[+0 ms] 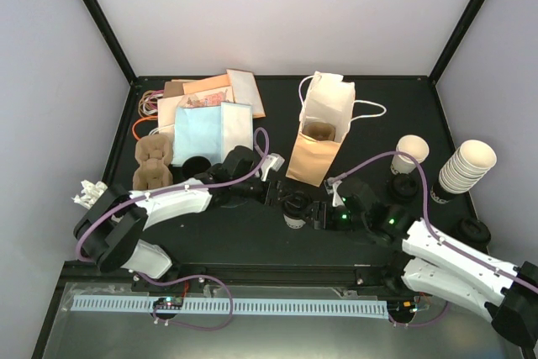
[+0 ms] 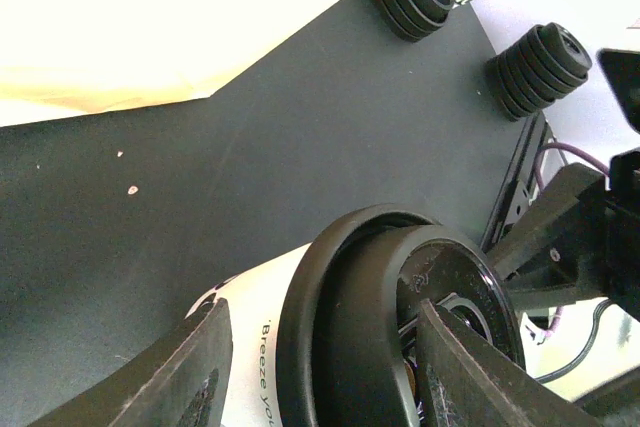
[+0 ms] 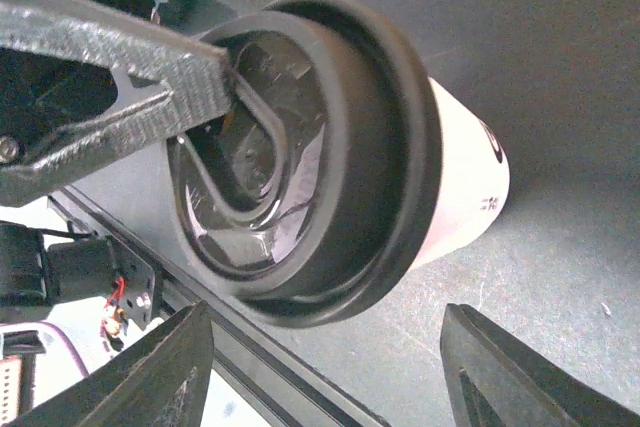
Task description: Pack the takeout coffee
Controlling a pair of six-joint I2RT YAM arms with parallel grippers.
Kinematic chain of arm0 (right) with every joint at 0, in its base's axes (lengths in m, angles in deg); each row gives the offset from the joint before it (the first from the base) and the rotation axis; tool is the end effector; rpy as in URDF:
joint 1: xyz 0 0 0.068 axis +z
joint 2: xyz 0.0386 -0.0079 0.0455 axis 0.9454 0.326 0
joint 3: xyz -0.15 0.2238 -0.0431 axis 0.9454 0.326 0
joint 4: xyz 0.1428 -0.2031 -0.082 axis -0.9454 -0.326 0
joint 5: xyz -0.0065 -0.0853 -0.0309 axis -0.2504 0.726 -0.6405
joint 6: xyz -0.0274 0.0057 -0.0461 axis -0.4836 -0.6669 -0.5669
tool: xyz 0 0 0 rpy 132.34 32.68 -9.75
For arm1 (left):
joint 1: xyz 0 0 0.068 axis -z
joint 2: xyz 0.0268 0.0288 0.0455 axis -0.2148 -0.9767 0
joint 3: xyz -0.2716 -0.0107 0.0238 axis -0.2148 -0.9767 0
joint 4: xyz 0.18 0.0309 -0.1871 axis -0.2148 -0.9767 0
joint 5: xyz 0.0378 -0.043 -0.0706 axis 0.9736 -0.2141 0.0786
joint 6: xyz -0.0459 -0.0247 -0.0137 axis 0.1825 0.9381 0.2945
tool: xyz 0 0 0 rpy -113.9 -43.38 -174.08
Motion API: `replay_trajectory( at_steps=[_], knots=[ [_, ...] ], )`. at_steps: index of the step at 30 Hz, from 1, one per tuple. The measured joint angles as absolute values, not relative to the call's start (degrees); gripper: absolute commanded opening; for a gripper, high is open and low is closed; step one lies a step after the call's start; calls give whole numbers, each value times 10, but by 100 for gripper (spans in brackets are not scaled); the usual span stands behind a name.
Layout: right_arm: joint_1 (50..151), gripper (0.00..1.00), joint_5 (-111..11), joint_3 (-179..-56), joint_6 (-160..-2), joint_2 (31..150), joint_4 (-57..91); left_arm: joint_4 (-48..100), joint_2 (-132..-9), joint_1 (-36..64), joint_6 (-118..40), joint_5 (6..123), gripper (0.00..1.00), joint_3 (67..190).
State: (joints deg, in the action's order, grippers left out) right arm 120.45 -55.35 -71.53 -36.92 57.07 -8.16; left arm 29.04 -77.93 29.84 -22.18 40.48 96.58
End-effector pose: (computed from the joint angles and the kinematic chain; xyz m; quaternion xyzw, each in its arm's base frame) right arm 0.1059 0.1359 0.2135 -0.0312 0.9148 0.3656 0.1690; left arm 0.2024 -0.2094 0.1886 0.2249 0.8416 -0.4485 0.1998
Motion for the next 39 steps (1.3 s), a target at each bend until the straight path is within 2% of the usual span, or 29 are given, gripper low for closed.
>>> replay_trajectory(
  at_steps=[11, 22, 39],
  knots=[
    [1136, 55, -652, -655, -345, 562, 3, 284, -776, 301, -227, 411, 52, 966],
    [1133, 61, -684, -643, -348, 531, 24, 281, -776, 301, -231, 417, 52, 968],
    [1133, 53, -684, -620, -351, 543, 26, 281, -776, 301, -231, 418, 52, 968]
  ],
)
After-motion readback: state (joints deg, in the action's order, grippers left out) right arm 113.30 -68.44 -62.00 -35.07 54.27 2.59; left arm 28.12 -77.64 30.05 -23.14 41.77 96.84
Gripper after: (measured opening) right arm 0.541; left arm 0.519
